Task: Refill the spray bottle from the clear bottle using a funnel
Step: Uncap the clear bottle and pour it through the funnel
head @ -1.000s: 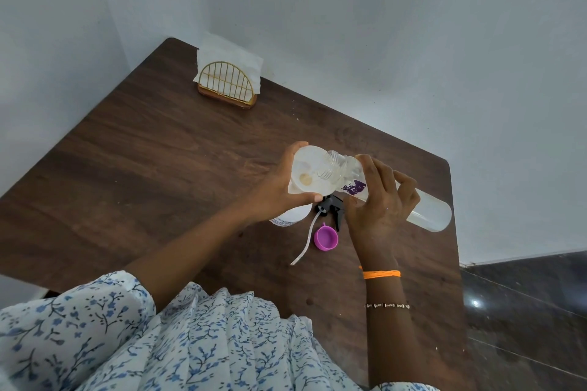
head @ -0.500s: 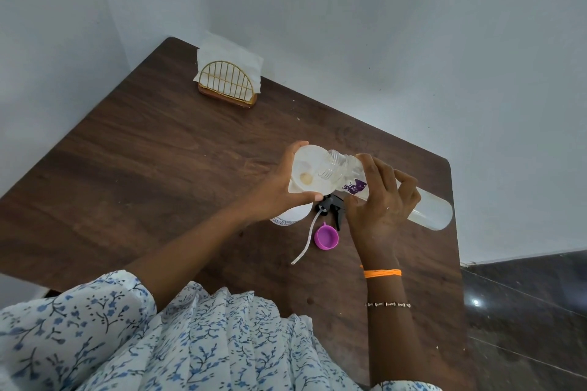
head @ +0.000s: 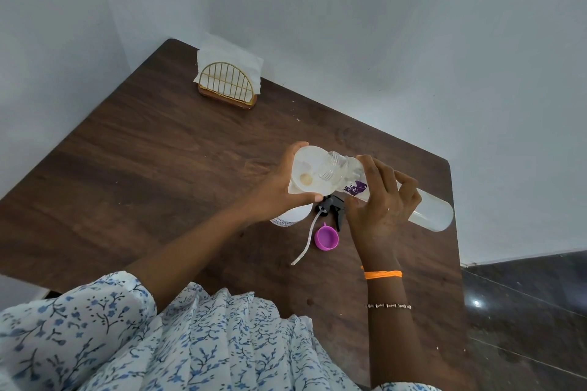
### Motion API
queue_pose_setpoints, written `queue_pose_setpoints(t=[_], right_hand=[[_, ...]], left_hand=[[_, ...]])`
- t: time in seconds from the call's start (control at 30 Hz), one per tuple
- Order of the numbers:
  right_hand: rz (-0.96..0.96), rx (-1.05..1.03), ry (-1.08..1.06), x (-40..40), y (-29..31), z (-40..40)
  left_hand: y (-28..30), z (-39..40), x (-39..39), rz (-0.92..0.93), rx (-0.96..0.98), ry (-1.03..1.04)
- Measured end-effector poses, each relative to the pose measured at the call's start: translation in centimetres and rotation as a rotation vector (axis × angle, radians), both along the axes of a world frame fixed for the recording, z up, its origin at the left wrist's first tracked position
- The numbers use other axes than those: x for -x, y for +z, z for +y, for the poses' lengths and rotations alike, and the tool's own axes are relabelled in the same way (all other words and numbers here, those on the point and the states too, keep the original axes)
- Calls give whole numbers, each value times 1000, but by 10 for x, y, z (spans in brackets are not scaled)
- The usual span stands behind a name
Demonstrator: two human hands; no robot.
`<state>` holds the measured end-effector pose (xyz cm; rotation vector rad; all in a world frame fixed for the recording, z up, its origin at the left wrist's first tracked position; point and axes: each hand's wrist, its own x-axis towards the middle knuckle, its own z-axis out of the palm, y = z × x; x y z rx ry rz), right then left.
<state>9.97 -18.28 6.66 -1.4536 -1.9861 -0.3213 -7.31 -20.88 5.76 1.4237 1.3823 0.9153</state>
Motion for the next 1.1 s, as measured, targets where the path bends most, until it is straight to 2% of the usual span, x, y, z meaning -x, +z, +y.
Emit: queue_pose_setpoints(t=[1.1], right_hand=[[-2,32,-9,0,2,-1]], left_hand=[[0,-1,0,4,-14,-9]])
